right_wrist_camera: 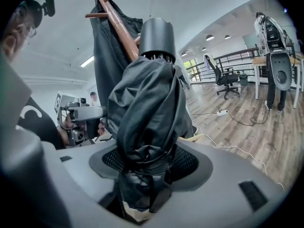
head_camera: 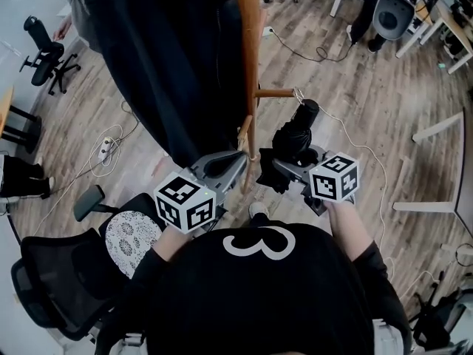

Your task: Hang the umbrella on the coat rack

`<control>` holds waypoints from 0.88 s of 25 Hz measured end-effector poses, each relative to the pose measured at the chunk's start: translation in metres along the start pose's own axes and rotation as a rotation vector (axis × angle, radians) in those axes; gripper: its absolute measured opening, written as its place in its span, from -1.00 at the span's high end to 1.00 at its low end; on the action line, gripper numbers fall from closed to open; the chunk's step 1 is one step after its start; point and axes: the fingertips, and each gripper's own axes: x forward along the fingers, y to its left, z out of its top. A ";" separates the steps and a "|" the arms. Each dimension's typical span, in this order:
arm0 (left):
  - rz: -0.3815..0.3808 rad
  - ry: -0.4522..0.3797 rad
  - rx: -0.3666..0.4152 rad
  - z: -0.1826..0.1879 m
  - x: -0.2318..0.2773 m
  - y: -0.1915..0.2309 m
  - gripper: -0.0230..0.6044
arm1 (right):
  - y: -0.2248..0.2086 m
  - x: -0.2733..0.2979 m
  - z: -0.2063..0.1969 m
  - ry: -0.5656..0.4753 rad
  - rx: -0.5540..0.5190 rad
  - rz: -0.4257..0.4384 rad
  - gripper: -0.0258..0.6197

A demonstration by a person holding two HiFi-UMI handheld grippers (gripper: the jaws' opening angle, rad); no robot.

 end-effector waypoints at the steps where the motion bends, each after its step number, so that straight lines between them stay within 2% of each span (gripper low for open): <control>1: 0.002 0.001 -0.002 -0.001 0.001 0.001 0.88 | -0.001 0.001 0.000 0.004 0.000 0.001 0.05; 10: 0.022 0.011 -0.012 -0.003 0.006 -0.002 0.88 | -0.005 0.010 -0.005 0.043 -0.013 0.028 0.05; 22: 0.085 0.011 -0.058 -0.009 -0.003 0.014 0.88 | -0.003 0.036 -0.010 0.109 -0.039 0.078 0.05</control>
